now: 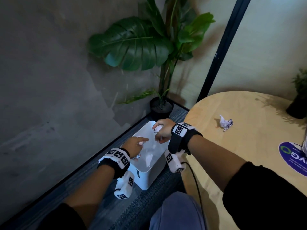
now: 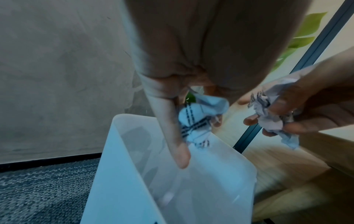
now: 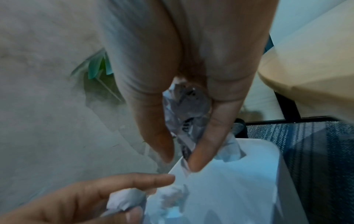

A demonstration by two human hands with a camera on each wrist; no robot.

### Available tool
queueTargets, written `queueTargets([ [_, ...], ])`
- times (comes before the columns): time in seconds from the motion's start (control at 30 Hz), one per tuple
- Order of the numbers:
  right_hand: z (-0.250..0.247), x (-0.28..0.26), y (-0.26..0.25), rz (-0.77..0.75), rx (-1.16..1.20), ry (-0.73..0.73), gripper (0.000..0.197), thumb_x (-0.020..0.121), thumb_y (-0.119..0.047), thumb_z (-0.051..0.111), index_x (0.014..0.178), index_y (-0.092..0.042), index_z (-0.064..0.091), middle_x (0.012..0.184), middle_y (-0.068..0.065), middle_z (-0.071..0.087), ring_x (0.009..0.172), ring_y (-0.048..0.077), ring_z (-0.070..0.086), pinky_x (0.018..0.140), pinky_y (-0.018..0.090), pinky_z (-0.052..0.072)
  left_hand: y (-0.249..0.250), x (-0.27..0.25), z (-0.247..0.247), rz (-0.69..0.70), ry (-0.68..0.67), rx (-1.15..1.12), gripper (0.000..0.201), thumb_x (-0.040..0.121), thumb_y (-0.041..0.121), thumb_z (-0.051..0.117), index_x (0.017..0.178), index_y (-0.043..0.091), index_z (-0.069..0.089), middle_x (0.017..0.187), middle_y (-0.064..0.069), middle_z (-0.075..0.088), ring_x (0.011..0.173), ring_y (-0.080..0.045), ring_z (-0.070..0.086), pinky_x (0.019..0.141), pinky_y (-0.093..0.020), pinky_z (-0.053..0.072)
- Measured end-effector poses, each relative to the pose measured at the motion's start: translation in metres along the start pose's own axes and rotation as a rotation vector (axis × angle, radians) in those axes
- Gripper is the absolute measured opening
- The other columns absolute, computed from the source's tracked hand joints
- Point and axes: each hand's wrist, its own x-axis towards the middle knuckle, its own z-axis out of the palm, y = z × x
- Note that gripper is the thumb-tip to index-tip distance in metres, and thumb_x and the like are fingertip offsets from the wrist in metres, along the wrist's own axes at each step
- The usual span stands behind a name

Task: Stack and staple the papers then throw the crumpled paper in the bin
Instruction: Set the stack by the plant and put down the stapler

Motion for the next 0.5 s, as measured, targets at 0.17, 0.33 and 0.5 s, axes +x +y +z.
queueTargets([
  [0.17,-0.0011,0.0027,0.0028,0.062,-0.003,0.012,0.047,0.073,0.007,0.069,0.113,-0.011,0.055,0.062,0.012,0.056,0.054,0.024,0.054,0.059,0.033,0.054,0.0045,0.0018,-0.0004,-0.084,0.018,-0.091,0.039,0.098,0.008,0.030,0.115,0.022,0.062,0.078,-0.007,0.052,0.069,-0.025,0.059,0.044,-0.026,0.054],
  [0.33,0.0005,0.0089,0.0071,0.067,0.025,0.064,0.061,0.077,0.001,0.067,0.131,-0.018,0.047,0.077,0.010,0.057,0.068,0.028,0.062,0.084,0.046,0.056,0.0054,0.0011,-0.0006,-0.075,0.024,-0.062,0.033,0.098,0.012,0.035,0.120,0.020,0.058,0.124,-0.016,0.054,0.092,-0.036,0.064,0.049,-0.029,0.057],
  [0.5,0.0016,0.0097,0.0061,0.054,-0.008,0.078,0.062,0.083,0.000,0.060,0.138,-0.019,0.040,0.114,0.011,0.058,0.068,0.027,0.062,0.084,0.043,0.056,0.0040,0.0033,0.0003,-0.133,0.037,-0.076,0.044,0.094,0.017,0.050,0.137,0.020,0.041,0.134,-0.015,0.046,0.105,-0.032,0.054,0.079,-0.045,0.058],
])
